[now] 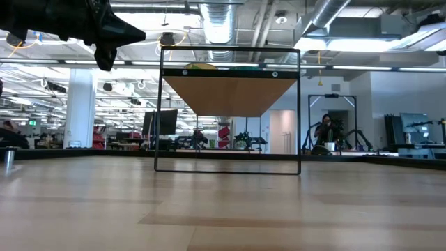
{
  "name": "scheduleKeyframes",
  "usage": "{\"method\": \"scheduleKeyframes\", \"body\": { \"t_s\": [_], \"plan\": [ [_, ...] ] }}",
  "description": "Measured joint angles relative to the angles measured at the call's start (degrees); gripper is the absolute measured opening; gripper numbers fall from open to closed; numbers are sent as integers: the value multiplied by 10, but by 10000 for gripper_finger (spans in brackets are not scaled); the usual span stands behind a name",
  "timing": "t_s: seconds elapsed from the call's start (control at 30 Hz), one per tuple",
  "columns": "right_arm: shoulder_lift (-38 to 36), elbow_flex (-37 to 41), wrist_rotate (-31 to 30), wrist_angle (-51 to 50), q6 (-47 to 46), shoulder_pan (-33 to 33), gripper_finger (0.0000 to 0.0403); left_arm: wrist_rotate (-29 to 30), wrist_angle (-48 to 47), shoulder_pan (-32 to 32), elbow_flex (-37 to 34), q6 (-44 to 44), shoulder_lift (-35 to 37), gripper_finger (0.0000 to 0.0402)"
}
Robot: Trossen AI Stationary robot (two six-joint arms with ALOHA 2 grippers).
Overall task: Pick and place cans onto a shelf
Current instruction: Put the canned spaghetti sauce on the shelf
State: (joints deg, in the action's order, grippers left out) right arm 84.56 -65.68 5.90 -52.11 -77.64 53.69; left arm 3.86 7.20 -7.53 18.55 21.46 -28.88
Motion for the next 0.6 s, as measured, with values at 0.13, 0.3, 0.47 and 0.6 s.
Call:
{"method": "scheduleKeyframes", "body": {
  "t_s": [0.13, 0.3, 0.47, 0.6],
  "plan": [
    [18, -2, -12, 30, 10, 26, 173, 1, 0, 0, 0, -3, 0, 0],
    [74, -11, -16, 27, 15, 51, 171, 17, -2, 0, 0, -4, 0, 0],
    [132, -54, -21, -8, 39, 60, 165, 18, -2, 0, 0, -4, 0, 0],
    [164, -88, -31, -71, 43, 58, 162, 22, -4, 0, 0, -4, 0, 0]
  ]
}}
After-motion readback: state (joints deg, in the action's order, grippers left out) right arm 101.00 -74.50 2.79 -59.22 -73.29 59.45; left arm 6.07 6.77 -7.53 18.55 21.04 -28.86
